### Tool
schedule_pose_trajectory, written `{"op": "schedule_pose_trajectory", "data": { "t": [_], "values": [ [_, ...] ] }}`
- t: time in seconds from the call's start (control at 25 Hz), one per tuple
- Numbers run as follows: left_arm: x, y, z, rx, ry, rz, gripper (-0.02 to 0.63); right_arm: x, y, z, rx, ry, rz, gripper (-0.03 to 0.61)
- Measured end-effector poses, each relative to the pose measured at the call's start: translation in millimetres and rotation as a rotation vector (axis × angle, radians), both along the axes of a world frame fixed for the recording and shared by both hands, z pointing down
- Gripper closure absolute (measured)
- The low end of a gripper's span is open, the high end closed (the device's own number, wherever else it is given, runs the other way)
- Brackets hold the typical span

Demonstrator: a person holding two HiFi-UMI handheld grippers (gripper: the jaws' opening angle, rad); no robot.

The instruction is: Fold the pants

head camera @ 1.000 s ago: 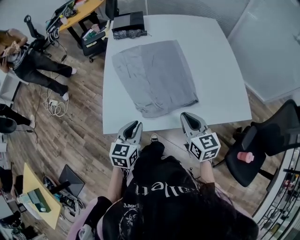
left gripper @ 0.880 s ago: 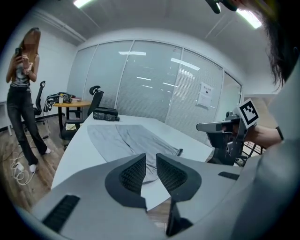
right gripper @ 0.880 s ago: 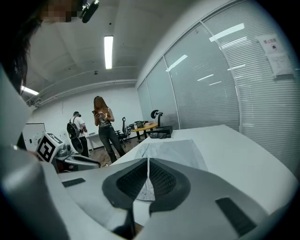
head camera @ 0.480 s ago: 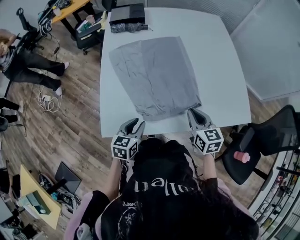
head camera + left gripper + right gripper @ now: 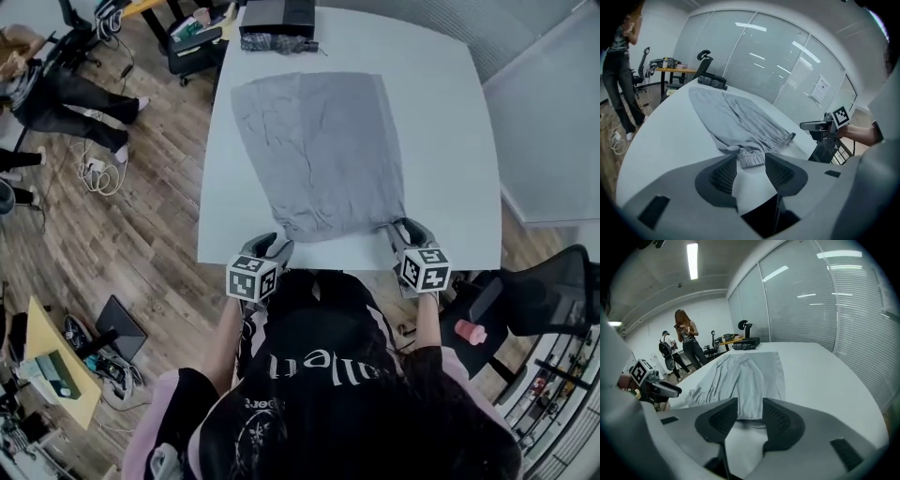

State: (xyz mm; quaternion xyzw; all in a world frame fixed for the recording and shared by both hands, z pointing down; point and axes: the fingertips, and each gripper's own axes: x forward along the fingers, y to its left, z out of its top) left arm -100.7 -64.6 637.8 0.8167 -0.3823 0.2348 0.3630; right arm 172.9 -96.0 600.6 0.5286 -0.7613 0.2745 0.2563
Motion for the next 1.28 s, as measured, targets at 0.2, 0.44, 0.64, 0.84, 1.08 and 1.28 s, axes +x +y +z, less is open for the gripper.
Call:
{"op": "schedule_pose_trajectory", "data": {
  "t": [0.2,0.44,0.64,0.84,1.08,1.28],
  "values": [
    [2.4,-3.4,25.2,-0.104,0.023,-0.094,0.405,21.0,-1.1,36.1,-0.102,0.024,-0.087,0.353],
    [8.3,-12.6,35.7,-0.15,0.05,-0.183,0.403,35.8,1.5,63.2,-0.169,0.056,-0.209,0.325],
    [14.6,-17.4,41.1,-0.179,0.019,-0.215,0.403,34.9,-5.1,78.9,-0.179,0.126,-0.301,0.327],
    [17.9,-17.0,49.2,-0.231,-0.02,-0.234,0.456,30.0,-11.9,83.2,-0.161,0.179,-0.319,0.462],
    [15.4,-16.5,31.1,-0.203,0.032,-0.261,0.552,21.7,-21.5,51.5,-0.08,0.068,-0.278,0.515],
    [16.4,-20.2,-13.8,-0.048,0.076,-0.206,0.558,17.5,-33.7,5.5,0.038,0.006,-0.265,0.52]
  ]
}}
